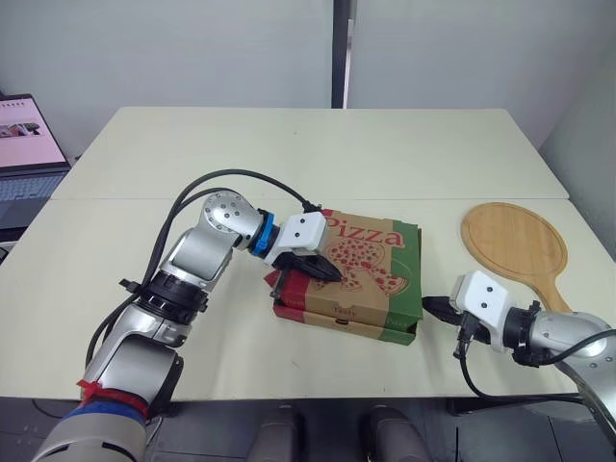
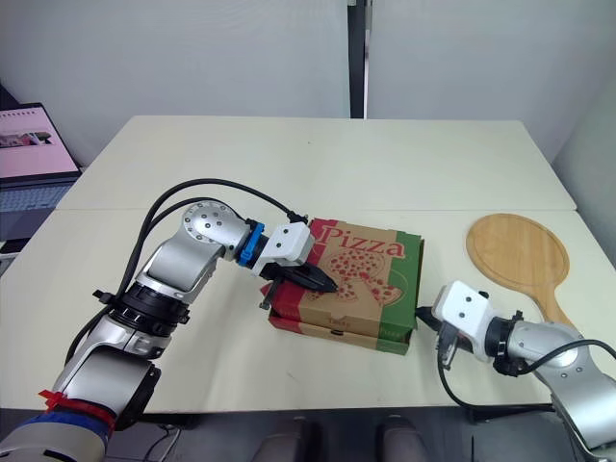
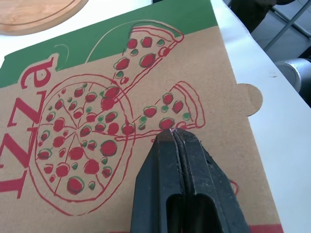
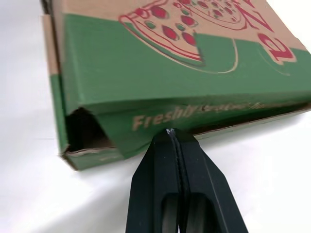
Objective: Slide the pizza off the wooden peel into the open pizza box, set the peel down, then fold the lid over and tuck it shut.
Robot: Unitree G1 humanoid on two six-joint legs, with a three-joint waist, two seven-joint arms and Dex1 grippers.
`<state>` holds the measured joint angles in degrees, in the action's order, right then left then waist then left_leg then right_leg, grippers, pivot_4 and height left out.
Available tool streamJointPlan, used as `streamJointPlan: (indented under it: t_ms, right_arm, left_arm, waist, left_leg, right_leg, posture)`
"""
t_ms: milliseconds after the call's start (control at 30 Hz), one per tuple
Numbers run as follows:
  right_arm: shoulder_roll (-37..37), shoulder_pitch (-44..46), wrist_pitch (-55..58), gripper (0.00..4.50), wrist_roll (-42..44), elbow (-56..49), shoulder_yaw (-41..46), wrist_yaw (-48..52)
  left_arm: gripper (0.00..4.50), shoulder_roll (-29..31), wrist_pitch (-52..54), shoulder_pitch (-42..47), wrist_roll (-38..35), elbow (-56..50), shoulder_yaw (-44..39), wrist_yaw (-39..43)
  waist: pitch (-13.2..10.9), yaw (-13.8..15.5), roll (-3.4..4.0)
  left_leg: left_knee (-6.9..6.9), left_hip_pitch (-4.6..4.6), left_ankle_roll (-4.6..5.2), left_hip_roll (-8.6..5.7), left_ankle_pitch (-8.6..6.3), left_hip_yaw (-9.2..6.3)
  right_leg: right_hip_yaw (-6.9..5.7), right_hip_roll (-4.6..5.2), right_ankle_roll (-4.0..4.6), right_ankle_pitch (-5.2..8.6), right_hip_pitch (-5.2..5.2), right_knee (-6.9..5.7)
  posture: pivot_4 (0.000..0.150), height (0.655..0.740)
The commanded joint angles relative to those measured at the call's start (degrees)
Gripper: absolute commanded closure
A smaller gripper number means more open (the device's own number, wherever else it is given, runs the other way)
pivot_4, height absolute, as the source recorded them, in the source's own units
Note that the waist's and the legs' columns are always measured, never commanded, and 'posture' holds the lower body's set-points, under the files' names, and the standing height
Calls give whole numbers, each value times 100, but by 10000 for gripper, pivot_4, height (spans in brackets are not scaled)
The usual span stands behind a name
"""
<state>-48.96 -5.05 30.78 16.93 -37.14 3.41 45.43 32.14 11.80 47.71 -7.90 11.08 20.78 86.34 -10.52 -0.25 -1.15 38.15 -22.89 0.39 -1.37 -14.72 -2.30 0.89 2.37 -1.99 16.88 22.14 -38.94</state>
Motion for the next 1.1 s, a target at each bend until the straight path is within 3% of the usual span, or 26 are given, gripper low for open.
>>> streamJointPlan:
  t_ms: [33,333,467,700,833,1100]
  right_arm:
    - [40,-46,38,44567,325,-303,143,147]
    - [429,93,333,44567,666,-247,64,-11]
    - [91,-15,249,44567,292,-179,54,96]
    - [-213,195,297,44567,578,23,993,200]
    - [-7,820,494,44567,716,-121,496,54]
    - [787,2269,267,44567,-56,547,-1478,-1]
  left_arm:
    - [45000,-5,6,70,23,63,-49,-61]
    - [45000,-24,1,80,9,95,-40,-83]
    - [45000,0,8,46,12,66,-32,-70]
    - [45000,42,27,-31,19,-1,-31,-75]
    - [45000,26,26,-25,13,18,-46,-102]
    - [45000,118,271,-98,-256,-262,-294,-128]
  waist:
    - [0,-2,0]
    - [0,-4,0]
    - [0,-2,0]
    - [0,1,0]
    - [0,-18,0]
    - [0,-23,0]
  left_leg:
    - [0,0,0,1,0,0]
    - [0,0,0,1,0,0]
    - [0,-1,0,1,0,0]
    - [0,-1,0,0,0,2]
    - [-2,1,0,5,0,-1]
    - [1,-3,0,4,0,0]
  right_leg:
    - [0,0,0,0,0,0]
    - [1,-1,0,0,1,-1]
    - [2,0,0,0,1,-1]
    - [2,0,0,0,1,0]
    - [2,-4,1,0,1,-1]
    - [4,-6,1,0,7,0]
  posture:
    - [1500,7400]
    - [1500,7400]
    - [1500,7400]
    - [1500,7400]
    - [1500,7400]
    - [1500,7400]
